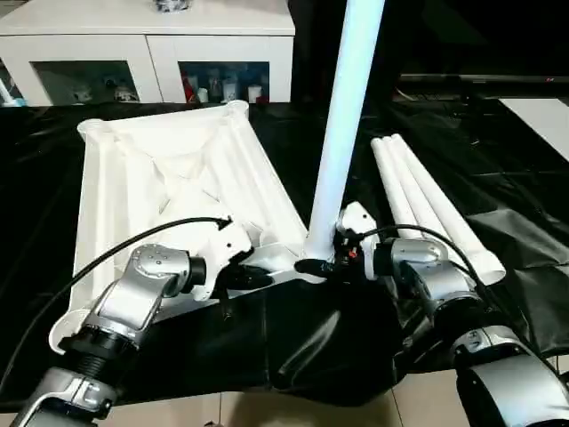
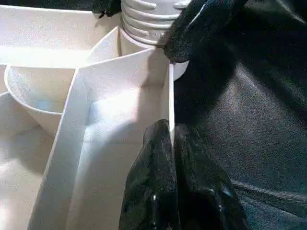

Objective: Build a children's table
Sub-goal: Rotate leg to tighten

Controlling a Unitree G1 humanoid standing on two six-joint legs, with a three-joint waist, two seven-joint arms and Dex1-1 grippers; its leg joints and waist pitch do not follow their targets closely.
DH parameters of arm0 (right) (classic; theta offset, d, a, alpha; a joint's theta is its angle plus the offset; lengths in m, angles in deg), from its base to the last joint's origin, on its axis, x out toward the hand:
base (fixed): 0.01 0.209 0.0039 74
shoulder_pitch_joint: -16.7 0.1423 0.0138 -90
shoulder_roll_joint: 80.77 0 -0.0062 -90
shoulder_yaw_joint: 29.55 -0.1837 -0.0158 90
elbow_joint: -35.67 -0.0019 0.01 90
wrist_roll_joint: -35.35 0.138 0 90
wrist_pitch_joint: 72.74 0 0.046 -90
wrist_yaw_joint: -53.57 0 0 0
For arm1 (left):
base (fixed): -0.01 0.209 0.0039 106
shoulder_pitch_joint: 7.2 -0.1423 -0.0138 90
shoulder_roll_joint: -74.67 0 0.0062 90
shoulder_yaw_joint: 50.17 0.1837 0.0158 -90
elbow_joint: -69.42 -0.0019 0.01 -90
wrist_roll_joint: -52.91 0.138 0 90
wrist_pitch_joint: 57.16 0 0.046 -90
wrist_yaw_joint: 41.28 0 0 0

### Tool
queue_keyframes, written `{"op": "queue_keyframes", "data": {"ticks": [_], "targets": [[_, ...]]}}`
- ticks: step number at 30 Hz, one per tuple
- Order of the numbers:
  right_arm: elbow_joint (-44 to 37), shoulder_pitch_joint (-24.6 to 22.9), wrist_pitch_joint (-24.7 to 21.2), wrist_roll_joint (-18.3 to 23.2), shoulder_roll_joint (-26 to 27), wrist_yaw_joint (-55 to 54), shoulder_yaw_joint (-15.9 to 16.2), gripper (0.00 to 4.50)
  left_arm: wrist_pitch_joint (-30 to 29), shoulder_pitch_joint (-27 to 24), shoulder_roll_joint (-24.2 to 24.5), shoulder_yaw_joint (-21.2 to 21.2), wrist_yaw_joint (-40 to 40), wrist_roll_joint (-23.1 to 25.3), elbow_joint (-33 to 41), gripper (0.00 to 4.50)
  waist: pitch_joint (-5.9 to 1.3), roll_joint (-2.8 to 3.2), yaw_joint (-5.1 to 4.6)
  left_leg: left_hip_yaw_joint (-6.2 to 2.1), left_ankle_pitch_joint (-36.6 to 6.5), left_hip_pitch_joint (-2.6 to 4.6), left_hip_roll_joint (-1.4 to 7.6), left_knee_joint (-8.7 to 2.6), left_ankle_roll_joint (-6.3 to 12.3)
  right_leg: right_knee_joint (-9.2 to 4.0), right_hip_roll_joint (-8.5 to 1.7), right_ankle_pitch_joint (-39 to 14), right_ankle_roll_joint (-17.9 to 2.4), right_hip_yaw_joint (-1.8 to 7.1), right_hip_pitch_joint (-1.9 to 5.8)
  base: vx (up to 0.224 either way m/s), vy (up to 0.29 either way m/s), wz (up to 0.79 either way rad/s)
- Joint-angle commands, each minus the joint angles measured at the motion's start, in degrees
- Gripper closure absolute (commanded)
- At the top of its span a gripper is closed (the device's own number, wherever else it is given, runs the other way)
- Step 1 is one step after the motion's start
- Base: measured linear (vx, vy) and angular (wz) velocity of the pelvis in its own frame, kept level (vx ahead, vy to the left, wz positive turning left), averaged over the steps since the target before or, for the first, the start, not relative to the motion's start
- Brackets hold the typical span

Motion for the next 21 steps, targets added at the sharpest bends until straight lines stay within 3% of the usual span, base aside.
{"op": "queue_keyframes", "data": {"ticks": [1,5,7,10,18,21], "targets": [[1.2,-0.5,-0.7,1.0,1.4,-3.4,-1.0,1.73,-1.2,-1.5,-1.4,2.7,-0.6,-0.4,-0.2,4.50,-3.13,0.05,0.03,-0.03,-5.5,0.49,1.57,-3.06,5.02,-2.79,-3.97,4.2,-16.2,2.08,2.93,0.000,0.000,0.00],[3.1,-0.8,-1.3,1.7,4.4,-12.3,-3.6,1.73,-1.2,-0.5,-4.1,1.8,4.2,0.7,-2.9,4.50,-2.73,0.00,-0.48,-0.20,-9.5,0.60,1.50,-3.43,2.82,-3.53,-4.23,-2.9,-14.9,2.32,2.75,0.000,0.000,0.00],[4.6,-1.0,-2.5,2.7,7.1,-19.3,-5.7,1.74,-1.1,0.8,-6.8,1.3,8.7,1.7,-5.5,4.50,-2.12,0.10,-0.84,-0.30,-14.3,0.96,1.45,-3.95,0.80,-4.49,-4.27,-12.1,-13.2,2.46,2.36,0.000,0.000,0.00],[6.3,-1.2,-3.6,3.1,10.4,-26.7,-7.3,1.74,-2.2,2.5,-10.5,0.5,14.2,2.6,-8.0,4.50,-1.91,0.09,-1.07,-0.50,-17.8,1.36,1.39,-4.23,-0.54,-5.11,-4.46,-19.0,-11.0,2.74,2.09,0.000,0.000,0.00],[12.8,3.0,-7.8,3.9,15.8,-46.3,-12.2,1.74,-2.4,7.0,-18.0,0.0,27.4,6.8,-16.0,4.50,-2.10,0.27,-1.00,-0.67,-19.0,1.54,1.25,-4.40,-0.83,-5.48,-4.31,-19.2,-9.4,2.81,1.62,0.000,0.000,0.00],[13.5,3.8,-7.8,3.0,16.4,-47.9,-12.1,1.74,-2.3,7.4,-18.4,0.8,27.9,7.7,-16.9,4.50,-2.13,0.40,-0.72,-0.72,-19.2,1.44,1.30,-4.52,-0.96,-5.55,-4.37,-18.8,-8.7,2.82,1.54,0.000,0.000,0.00]]}}
